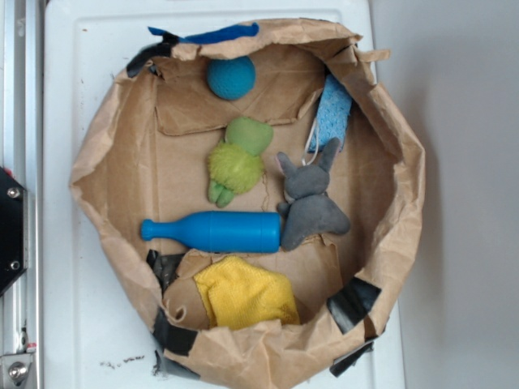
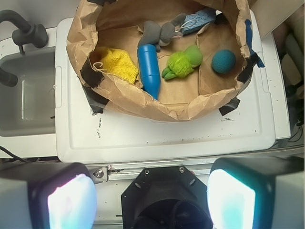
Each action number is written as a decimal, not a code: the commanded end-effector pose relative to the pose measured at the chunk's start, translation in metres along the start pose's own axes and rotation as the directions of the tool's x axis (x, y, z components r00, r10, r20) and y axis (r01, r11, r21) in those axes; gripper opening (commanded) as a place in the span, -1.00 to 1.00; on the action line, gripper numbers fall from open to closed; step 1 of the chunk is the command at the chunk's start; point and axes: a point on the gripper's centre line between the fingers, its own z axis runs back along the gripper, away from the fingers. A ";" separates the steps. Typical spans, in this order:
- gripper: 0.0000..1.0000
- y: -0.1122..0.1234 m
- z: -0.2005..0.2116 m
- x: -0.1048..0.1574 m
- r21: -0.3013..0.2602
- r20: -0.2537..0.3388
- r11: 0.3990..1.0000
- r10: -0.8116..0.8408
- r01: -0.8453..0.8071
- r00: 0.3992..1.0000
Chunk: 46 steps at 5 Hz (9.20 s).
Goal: Grab the gray animal.
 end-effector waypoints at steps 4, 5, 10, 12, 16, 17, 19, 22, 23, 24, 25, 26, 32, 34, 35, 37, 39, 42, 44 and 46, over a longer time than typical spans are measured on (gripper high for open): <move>1.00 -0.005 -0.035 0.083 0.066 0.016 0.996 0.054 -0.054 0.998; 1.00 -0.003 -0.048 0.126 0.077 0.014 0.994 0.078 -0.079 0.997; 1.00 0.014 -0.042 0.204 -0.083 0.281 0.858 0.508 -0.506 0.814; 1.00 0.014 -0.042 0.204 -0.083 0.281 0.858 0.508 -0.506 0.814; 1.00 -0.015 -0.056 0.153 -0.124 0.254 0.754 0.652 -0.645 0.714; 1.00 -0.016 -0.070 0.151 -0.120 0.217 0.720 0.691 -0.683 0.690; 1.00 0.014 -0.111 0.153 -0.138 0.150 0.720 0.694 -0.680 0.704; 1.00 0.025 -0.117 0.155 -0.185 0.089 0.735 0.674 -0.652 0.734; 1.00 0.025 -0.117 0.155 -0.185 0.089 0.735 0.674 -0.652 0.734; 1.00 0.025 -0.117 0.155 -0.185 0.089 0.735 0.674 -0.652 0.734; 1.00 0.028 -0.146 0.148 -0.138 0.134 0.680 0.733 -0.720 0.667; 1.00 0.029 -0.164 0.137 -0.099 0.132 0.653 0.756 -0.751 0.641; 1.00 0.012 -0.183 0.170 -0.082 0.048 0.585 0.811 -0.807 0.583; 1.00 0.015 -0.188 0.170 -0.083 0.066 0.568 0.823 -0.819 0.564; 1.00 0.020 -0.190 0.173 -0.128 0.096 0.580 0.814 -0.804 0.572; 1.00 0.017 -0.198 0.167 -0.137 0.113 0.630 0.777 -0.764 0.620; 1.00 0.009 -0.197 0.164 -0.166 0.115 0.676 0.737 -0.718 0.666; 1.00 0.003 -0.203 0.170 -0.137 0.117 0.676 0.737 -0.724 0.666; 1.00 0.014 -0.219 0.185 -0.117 0.094 0.691 0.723 -0.714 0.684; -1.00 0.025 -0.225 0.181 -0.110 0.099 0.690 0.724 -0.716 0.683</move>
